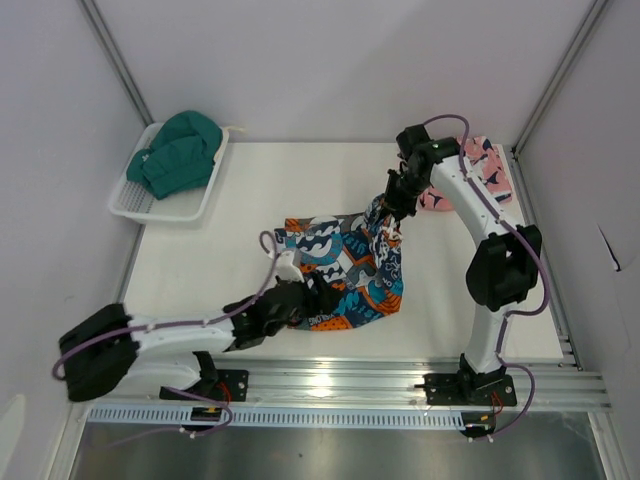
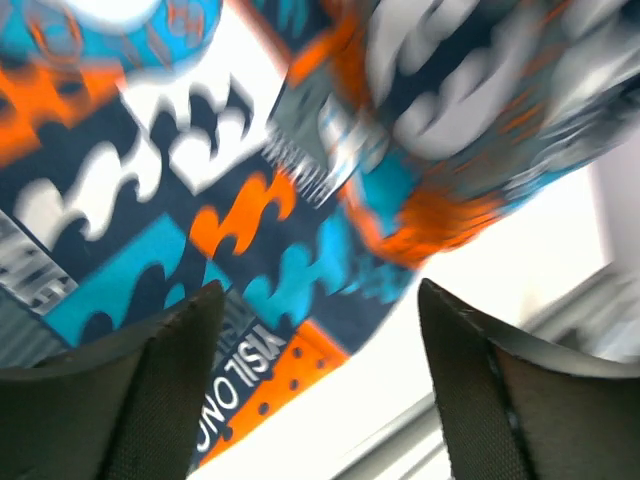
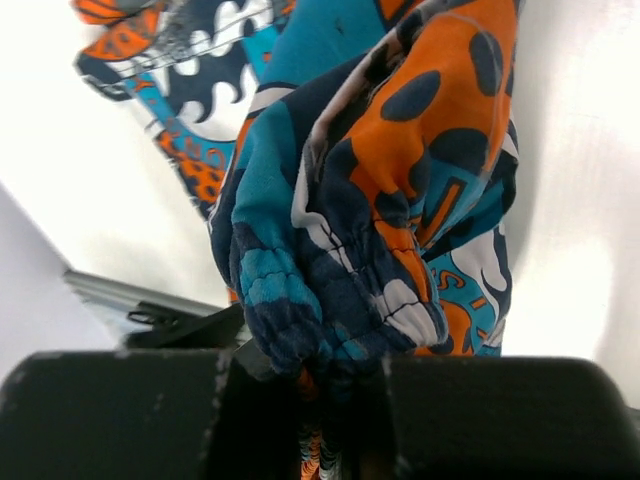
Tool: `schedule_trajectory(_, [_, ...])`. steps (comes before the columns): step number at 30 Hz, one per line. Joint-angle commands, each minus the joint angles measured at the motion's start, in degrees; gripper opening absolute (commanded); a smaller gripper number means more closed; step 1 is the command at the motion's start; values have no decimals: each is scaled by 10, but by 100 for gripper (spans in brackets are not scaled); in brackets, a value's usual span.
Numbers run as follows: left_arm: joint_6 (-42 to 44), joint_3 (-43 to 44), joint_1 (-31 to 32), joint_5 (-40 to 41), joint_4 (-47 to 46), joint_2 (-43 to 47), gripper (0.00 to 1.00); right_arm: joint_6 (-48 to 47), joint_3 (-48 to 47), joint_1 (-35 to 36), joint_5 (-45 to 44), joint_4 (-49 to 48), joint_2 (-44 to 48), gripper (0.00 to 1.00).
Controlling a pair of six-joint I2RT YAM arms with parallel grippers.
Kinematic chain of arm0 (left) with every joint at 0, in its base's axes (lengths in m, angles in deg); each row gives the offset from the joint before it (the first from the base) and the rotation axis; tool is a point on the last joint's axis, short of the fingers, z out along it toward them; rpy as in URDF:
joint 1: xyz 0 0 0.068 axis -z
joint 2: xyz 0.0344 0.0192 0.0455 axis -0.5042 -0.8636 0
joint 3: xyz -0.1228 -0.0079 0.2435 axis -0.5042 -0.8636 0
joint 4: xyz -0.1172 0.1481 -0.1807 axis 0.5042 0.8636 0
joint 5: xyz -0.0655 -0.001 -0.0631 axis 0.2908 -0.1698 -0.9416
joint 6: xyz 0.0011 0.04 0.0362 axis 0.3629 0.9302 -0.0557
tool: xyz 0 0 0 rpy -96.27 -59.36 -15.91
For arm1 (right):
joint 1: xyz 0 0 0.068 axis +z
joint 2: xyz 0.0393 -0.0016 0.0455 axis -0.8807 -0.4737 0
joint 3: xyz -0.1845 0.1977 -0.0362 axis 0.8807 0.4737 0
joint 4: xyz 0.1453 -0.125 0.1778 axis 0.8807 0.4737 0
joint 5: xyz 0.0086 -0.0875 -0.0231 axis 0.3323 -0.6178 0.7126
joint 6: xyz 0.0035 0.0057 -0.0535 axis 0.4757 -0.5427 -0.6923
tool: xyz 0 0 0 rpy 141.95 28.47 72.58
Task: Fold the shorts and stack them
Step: Fold the shorts
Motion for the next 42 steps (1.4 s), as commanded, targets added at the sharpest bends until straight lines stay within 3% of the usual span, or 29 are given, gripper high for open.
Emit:
schedule_trajectory(1, [6, -32, -34, -9, 107, 123, 83, -5, -19, 10, -62, 23, 1, 0])
schedule_trajectory(3, [1, -48, -75, -39, 132, 197, 84, 2, -20, 21, -71, 20, 5, 0])
schedule_trajectory(8, [14, -111, -192, -96, 197, 270, 85, 28, -23, 59, -87, 6, 13, 0])
schedule_trajectory(12, [27, -135, -250, -137, 184, 256, 85, 51, -46, 102, -116, 8, -2, 0])
schedule_trajectory(17, [44, -145, -306, -180, 110, 166, 84, 80, -80, 152, -177, 25, -35, 0])
schedule_trajectory(20, [47, -141, -318, -204, 60, 98, 82, 99, -89, 181, -212, 24, -46, 0])
schedule_trajectory(24, [49, -147, -322, -214, -29, 46, 60, 124, -106, 215, -262, 33, -74, 0])
schedule_trajectory(27, [54, -143, -322, -214, -45, 16, 54, 145, -110, 240, -303, 27, -87, 0])
schedule_trajectory(42, [81, -120, -329, -242, -105, -92, 46, 154, -141, 368, -418, -28, -151, 0])
